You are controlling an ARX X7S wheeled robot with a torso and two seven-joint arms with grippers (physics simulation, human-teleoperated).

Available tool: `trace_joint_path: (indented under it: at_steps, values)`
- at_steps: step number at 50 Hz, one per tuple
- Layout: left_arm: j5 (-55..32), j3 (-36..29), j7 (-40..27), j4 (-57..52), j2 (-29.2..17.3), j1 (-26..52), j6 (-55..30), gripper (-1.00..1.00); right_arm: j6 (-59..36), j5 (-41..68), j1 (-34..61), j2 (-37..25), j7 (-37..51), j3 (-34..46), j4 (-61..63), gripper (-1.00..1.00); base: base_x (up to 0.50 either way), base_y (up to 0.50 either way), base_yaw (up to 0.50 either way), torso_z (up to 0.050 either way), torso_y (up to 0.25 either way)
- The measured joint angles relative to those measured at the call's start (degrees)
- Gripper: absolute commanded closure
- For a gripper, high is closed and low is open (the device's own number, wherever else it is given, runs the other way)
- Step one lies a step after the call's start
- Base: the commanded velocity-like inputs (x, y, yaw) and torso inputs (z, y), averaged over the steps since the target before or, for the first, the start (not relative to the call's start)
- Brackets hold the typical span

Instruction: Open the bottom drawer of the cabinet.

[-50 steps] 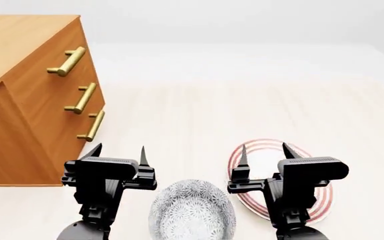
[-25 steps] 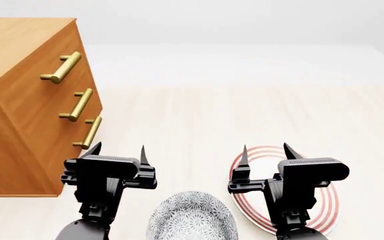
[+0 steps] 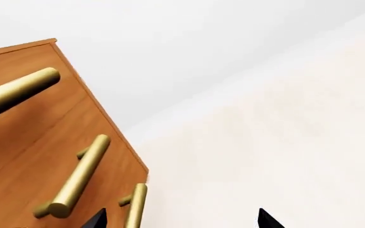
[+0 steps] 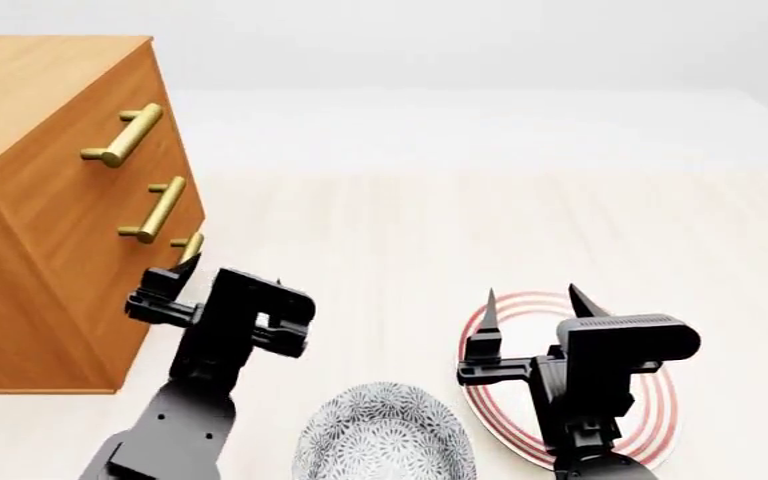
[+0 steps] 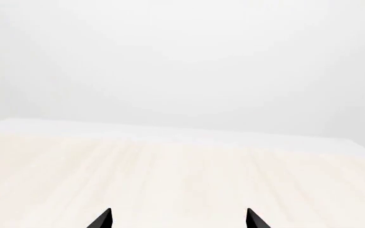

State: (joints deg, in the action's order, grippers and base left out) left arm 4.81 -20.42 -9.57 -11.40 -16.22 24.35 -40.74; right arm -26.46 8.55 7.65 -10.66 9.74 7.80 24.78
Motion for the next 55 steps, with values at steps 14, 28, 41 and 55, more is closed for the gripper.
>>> trace_joint_path:
  at_steps: [14, 28, 41, 55]
  values:
    - [4.4, -5.3, -1.8, 10.4, -1.0, 3.5, 0.1, -1.0, 0.5, 0.5, 0.1, -0.3, 0.4, 0.2, -0.5, -1.0, 0.0, 0.0, 0.0, 0.0, 0.0]
    - [5.8, -7.5, -2.6, 15.9, -0.9, 4.9, 0.8, -1.0, 1.3, 1.0, -0.1, -0.6, 0.6, 0.6, -1.1, -1.0, 0.0, 0.0, 0.0, 0.0, 0.0]
    - [7.6, -10.1, -3.8, 25.5, 0.2, 8.8, 2.9, -1.0, 2.0, 1.4, 0.0, -0.8, 0.8, 0.9, -1.8, -1.0, 0.0, 0.0, 0.0, 0.0, 0.0]
    - [9.0, -12.9, -6.7, 45.3, 3.3, 16.2, 9.7, -1.0, 2.1, 1.9, 0.1, -1.2, 1.1, 1.1, -1.8, -1.0, 0.0, 0.0, 0.0, 0.0, 0.0]
